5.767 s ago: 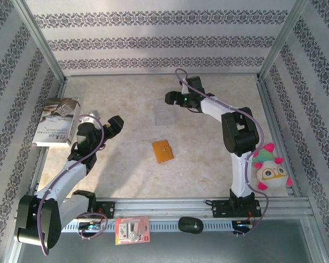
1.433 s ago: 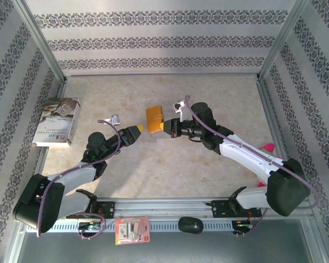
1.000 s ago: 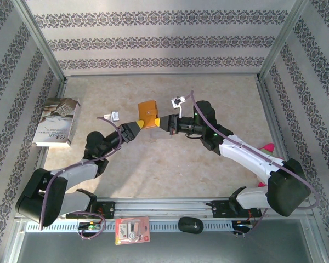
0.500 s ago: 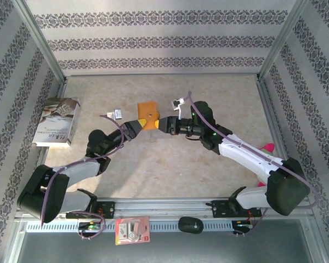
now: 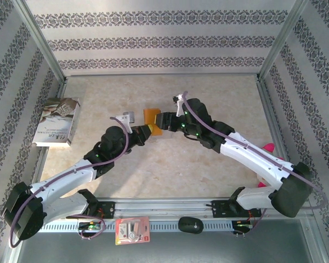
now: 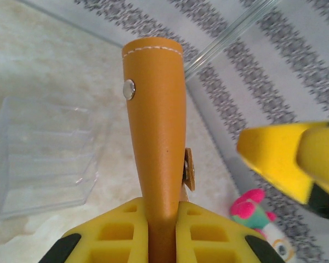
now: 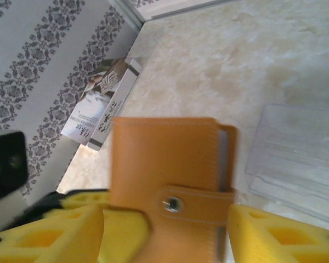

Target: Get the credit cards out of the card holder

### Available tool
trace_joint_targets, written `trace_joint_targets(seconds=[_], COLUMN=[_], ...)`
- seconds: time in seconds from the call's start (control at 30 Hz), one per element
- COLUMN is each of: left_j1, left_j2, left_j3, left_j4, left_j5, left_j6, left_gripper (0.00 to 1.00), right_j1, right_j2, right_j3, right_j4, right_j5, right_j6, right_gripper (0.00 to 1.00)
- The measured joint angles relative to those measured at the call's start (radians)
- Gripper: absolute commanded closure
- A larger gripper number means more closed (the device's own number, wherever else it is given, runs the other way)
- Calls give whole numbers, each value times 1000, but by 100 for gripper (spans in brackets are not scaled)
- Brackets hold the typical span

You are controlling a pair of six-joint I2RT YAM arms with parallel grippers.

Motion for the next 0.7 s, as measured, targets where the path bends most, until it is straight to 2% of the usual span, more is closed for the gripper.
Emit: trace_joint_targets(seconds=[0.27, 0.47, 0.7], left_j1=[-71, -77, -77], left_j2=[21, 22, 22], left_j3=[48, 48, 47], left_j4=[-89, -100, -106], left_j5=[-144, -165, -177], left_j6=[47, 58, 62], left_gripper=[100, 100, 100], right_j1=[34, 42, 48], right_j2=[104, 121, 150], right_j3=[52, 68, 96], right_j4=[-60, -75, -96], right_j5=[54, 64, 79], right_j6=[-8, -23, -31], right_gripper=[47, 46, 53])
